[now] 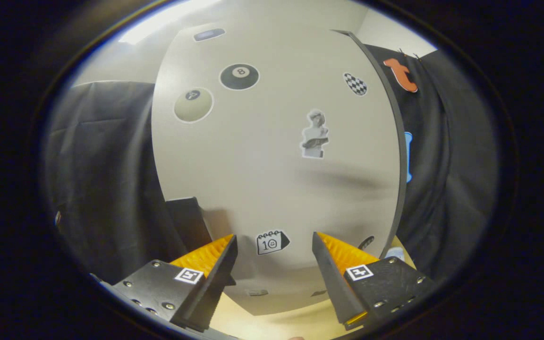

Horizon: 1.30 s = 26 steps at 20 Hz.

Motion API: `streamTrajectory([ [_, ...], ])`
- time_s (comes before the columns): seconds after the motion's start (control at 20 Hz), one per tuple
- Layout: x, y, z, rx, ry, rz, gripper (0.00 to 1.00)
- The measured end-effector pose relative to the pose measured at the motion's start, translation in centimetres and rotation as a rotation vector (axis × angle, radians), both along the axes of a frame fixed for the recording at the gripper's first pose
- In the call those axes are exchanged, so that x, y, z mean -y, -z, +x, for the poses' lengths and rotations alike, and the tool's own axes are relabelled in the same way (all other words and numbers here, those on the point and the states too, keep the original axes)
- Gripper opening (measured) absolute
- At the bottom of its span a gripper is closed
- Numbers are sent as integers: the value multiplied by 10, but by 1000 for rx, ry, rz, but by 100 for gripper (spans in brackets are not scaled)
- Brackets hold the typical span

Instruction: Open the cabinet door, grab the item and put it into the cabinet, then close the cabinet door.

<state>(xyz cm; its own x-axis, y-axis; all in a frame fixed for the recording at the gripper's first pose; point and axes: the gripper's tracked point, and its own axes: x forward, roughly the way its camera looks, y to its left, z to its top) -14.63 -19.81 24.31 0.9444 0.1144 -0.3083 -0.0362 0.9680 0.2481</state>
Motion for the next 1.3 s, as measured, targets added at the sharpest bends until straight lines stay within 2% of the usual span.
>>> streamTrajectory([
  [0.5,-6,8,23,-15,11,4,94],
  [0.8,-7,9,31,-3,24,-29,94],
  [1.05,-6,13,33,6,28,-112,94],
  [1.3,-6,12,33,7,23,-93,94],
])
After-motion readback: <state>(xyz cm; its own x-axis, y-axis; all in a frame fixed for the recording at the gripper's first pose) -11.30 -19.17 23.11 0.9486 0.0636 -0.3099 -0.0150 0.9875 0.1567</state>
